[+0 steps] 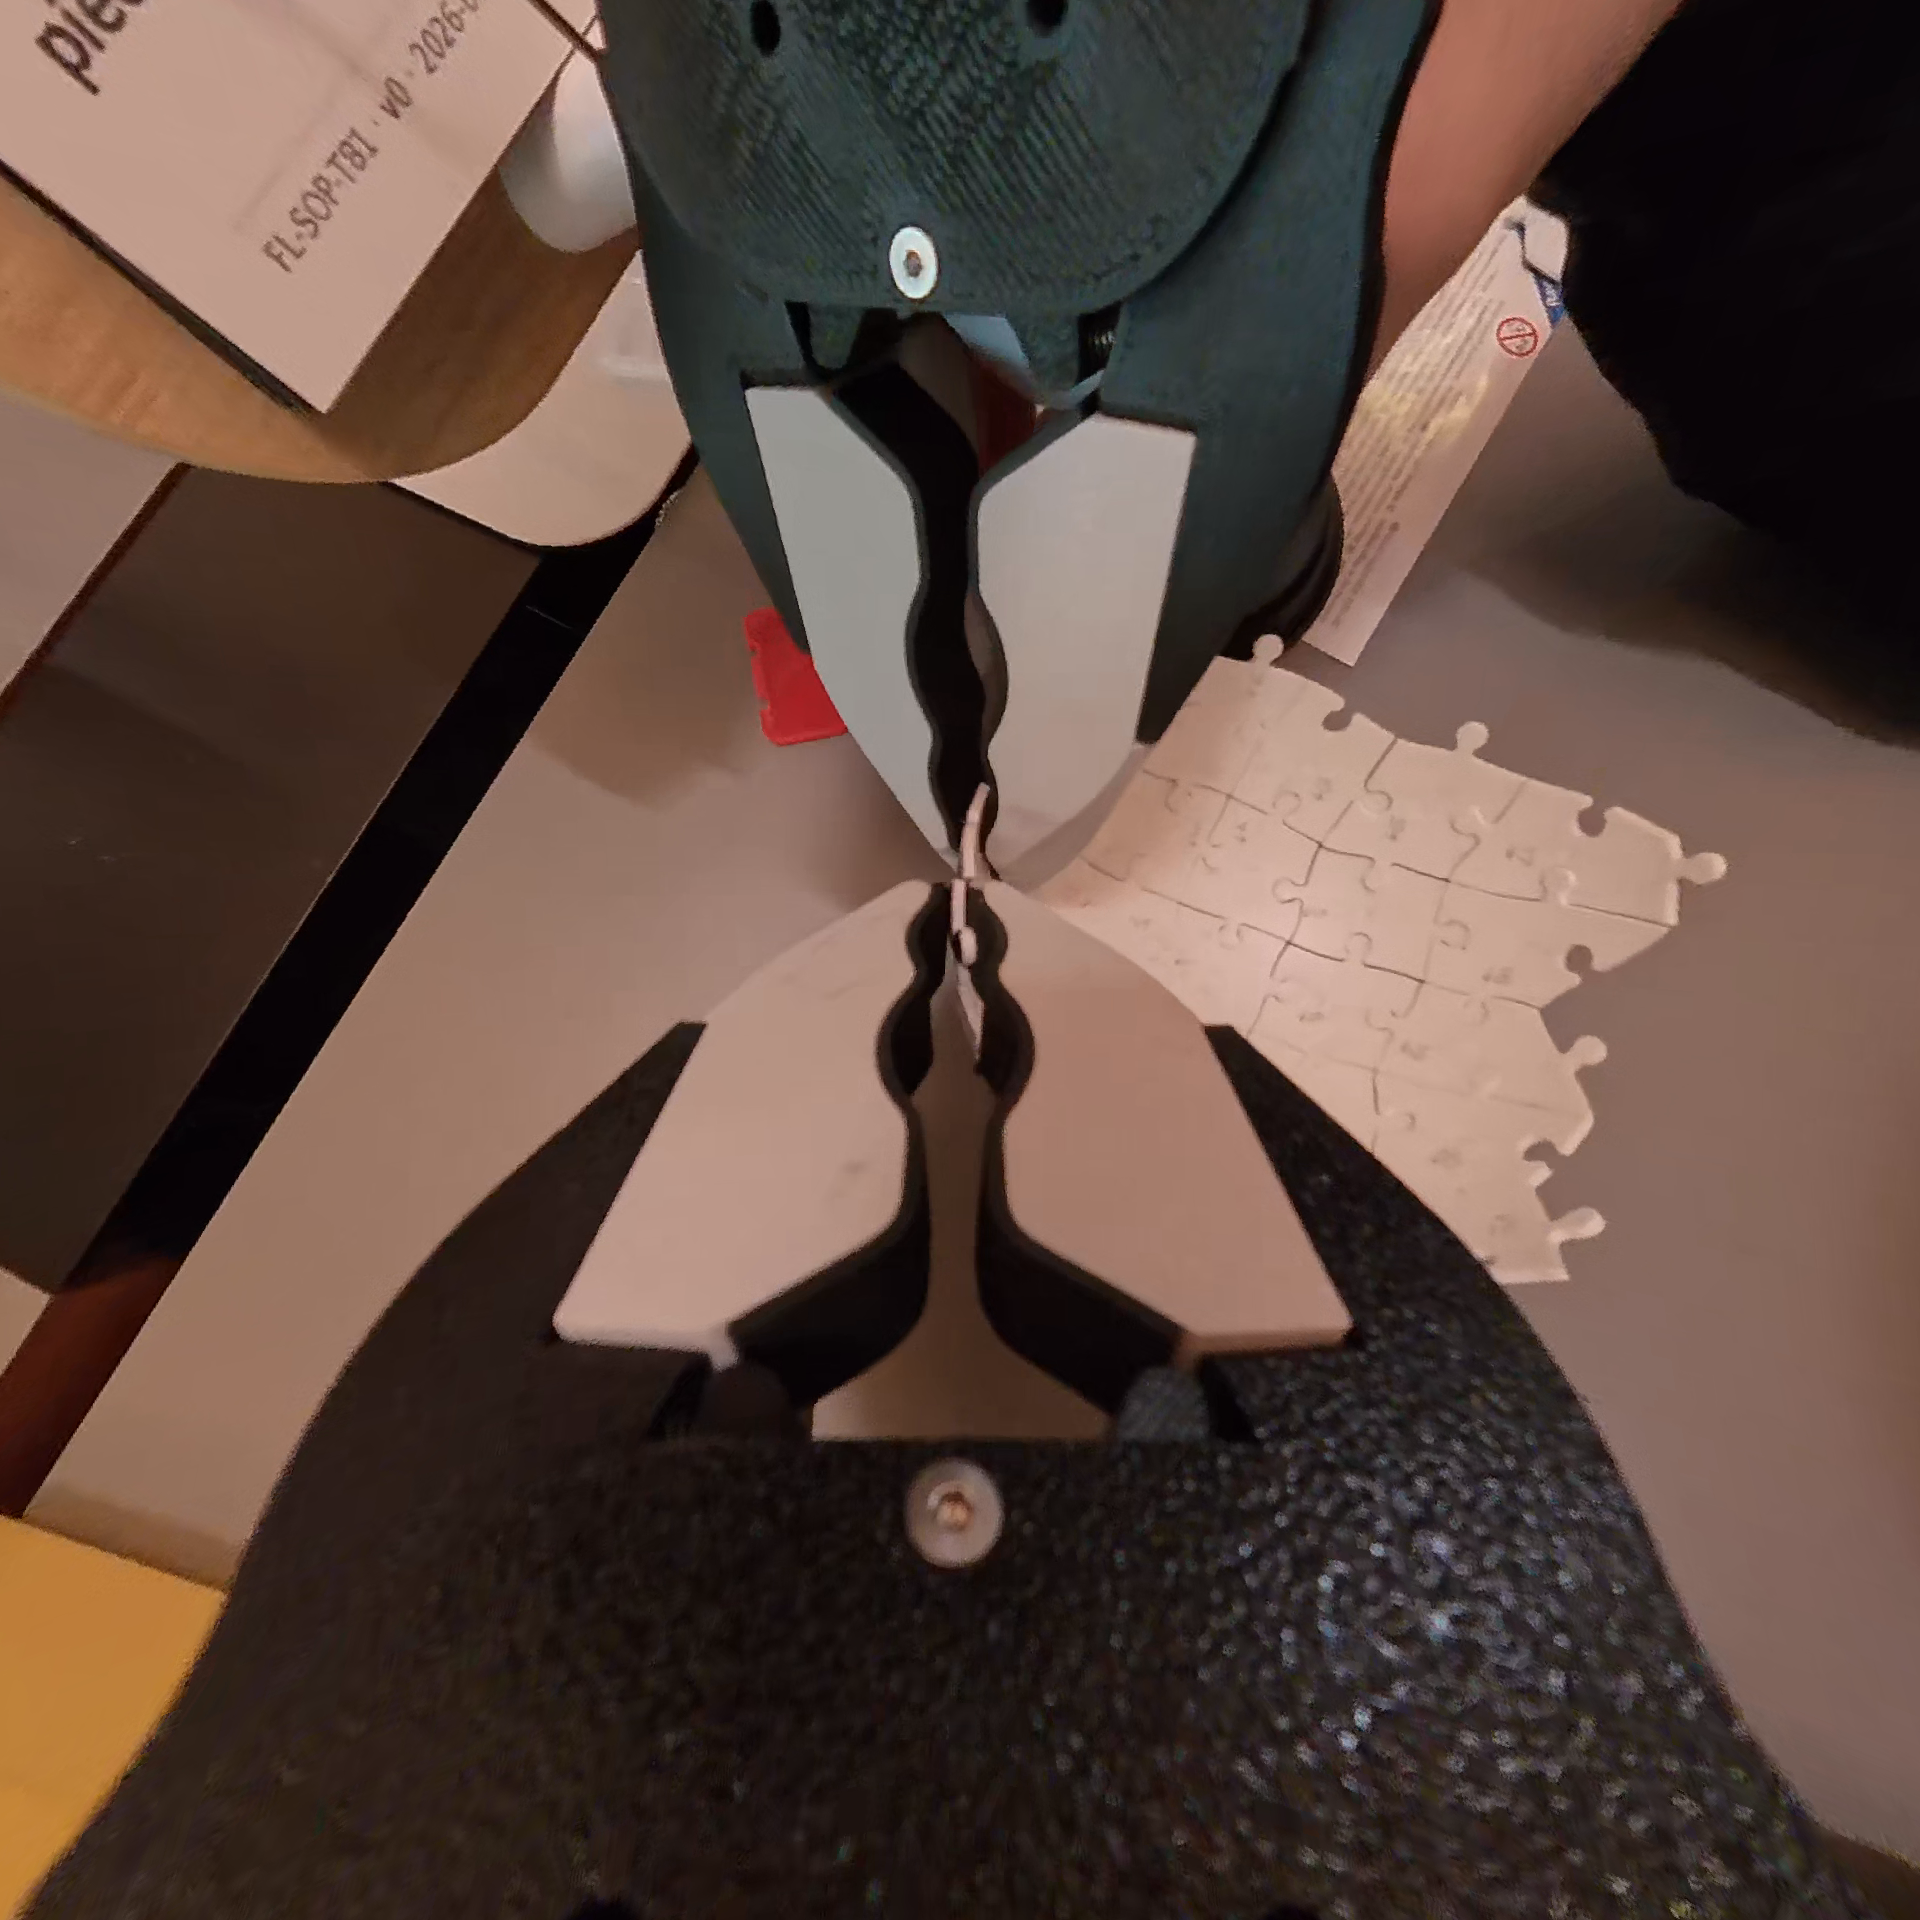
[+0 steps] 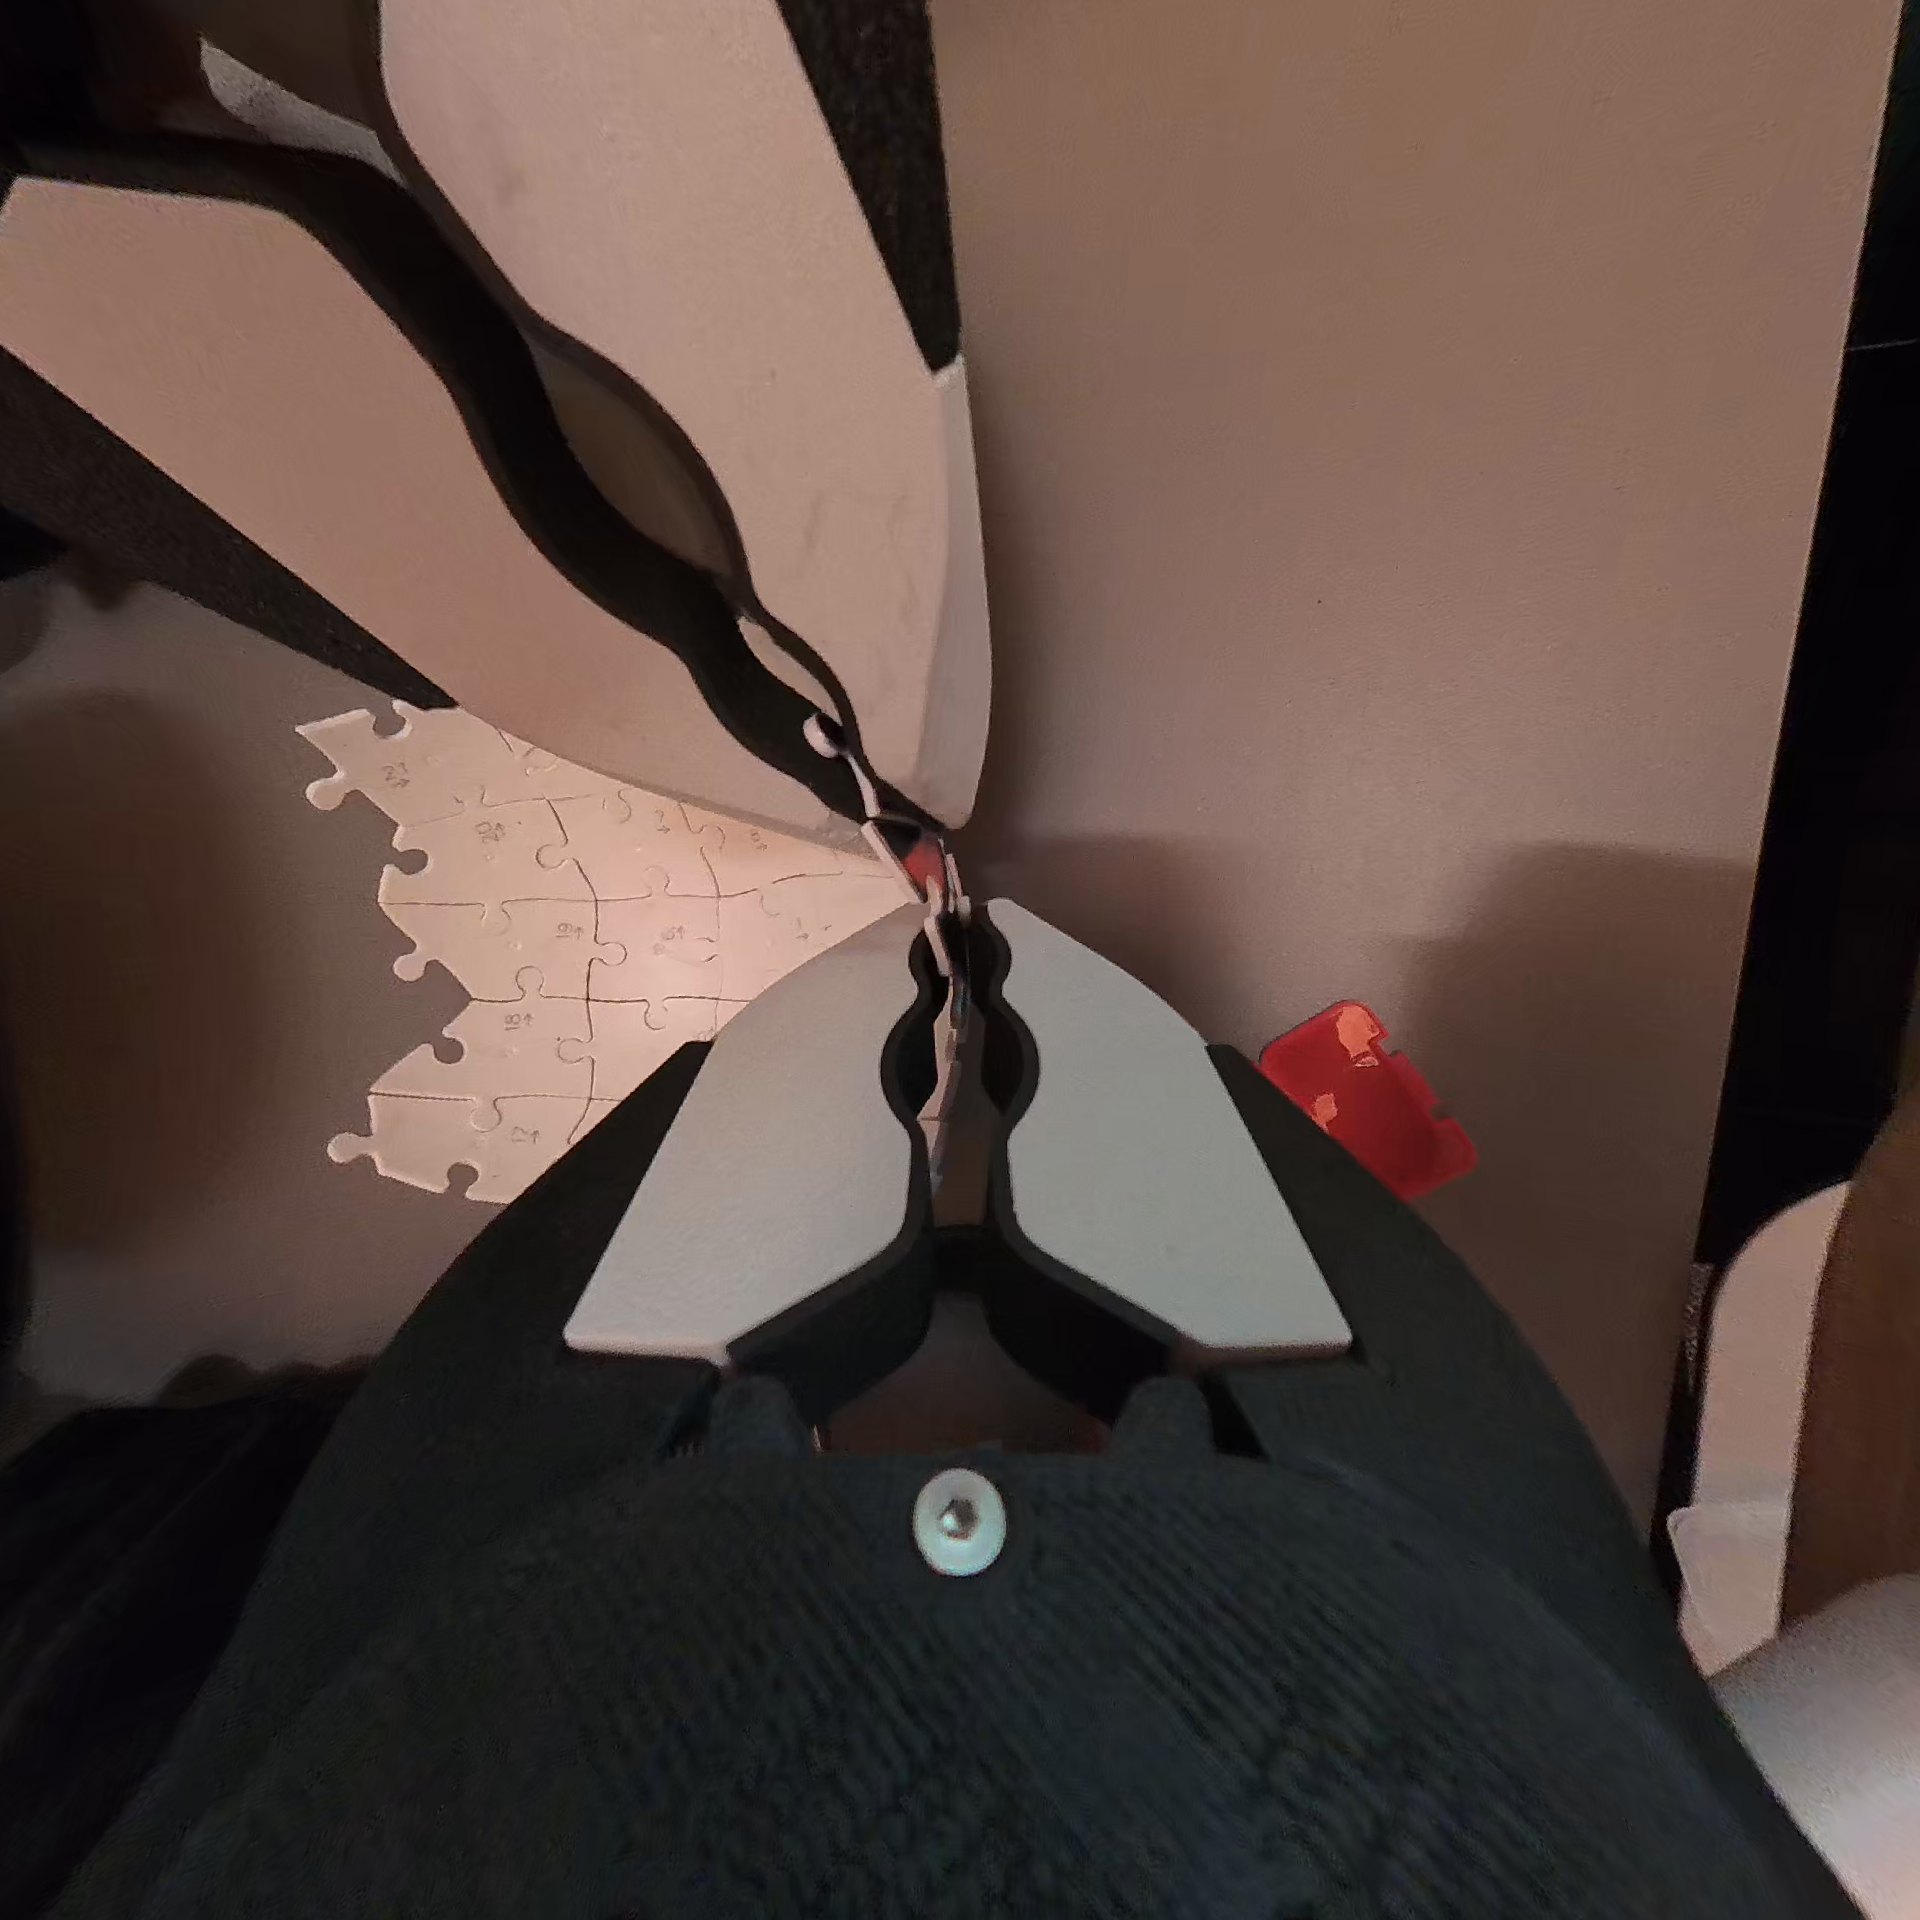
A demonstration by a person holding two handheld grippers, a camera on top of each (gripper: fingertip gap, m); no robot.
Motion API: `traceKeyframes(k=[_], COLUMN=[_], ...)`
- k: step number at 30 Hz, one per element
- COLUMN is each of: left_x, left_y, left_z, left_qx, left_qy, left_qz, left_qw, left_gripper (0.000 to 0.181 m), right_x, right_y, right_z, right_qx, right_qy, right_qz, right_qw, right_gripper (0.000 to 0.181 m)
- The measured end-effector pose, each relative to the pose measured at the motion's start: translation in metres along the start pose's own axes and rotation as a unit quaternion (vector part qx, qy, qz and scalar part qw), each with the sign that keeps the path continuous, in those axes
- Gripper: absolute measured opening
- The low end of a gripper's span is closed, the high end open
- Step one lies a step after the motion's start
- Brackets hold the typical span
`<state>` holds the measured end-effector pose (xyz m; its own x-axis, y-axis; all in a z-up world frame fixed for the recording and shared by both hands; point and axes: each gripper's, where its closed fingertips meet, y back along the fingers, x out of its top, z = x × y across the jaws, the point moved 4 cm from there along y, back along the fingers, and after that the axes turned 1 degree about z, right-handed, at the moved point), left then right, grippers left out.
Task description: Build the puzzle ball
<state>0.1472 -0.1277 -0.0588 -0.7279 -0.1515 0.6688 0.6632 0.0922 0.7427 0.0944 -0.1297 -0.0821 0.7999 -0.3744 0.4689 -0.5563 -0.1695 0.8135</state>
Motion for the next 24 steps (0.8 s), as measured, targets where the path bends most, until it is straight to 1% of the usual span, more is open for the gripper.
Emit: traceKeyframes(k=[9, 17, 24], left_x=[0.003, 0.003, 0.002], left_y=[0.002, 0.0, 0.0], left_z=[0.0, 0.0, -0.001], left_qx=[0.001, 0.006, 0.008], left_qy=[0.002, 0.001, 0.007], left_qz=[0.015, 0.01, 0.005], left_qw=[1.0, 1.0, 1.0], left_gripper=[0.002, 0.002, 0.002], right_x=[0.001, -0.003, 0.003], right_y=[0.006, 0.011, 0.008], right_z=[-0.001, -0.001, 0.001], right_qx=[0.008, -0.009, -0.014], right_qy=[0.027, 0.058, 0.044], right_qz=[0.041, 0.035, 0.041], right_qw=[0.999, 0.998, 0.998], right_gripper=[0.009, 0.013, 0.005])
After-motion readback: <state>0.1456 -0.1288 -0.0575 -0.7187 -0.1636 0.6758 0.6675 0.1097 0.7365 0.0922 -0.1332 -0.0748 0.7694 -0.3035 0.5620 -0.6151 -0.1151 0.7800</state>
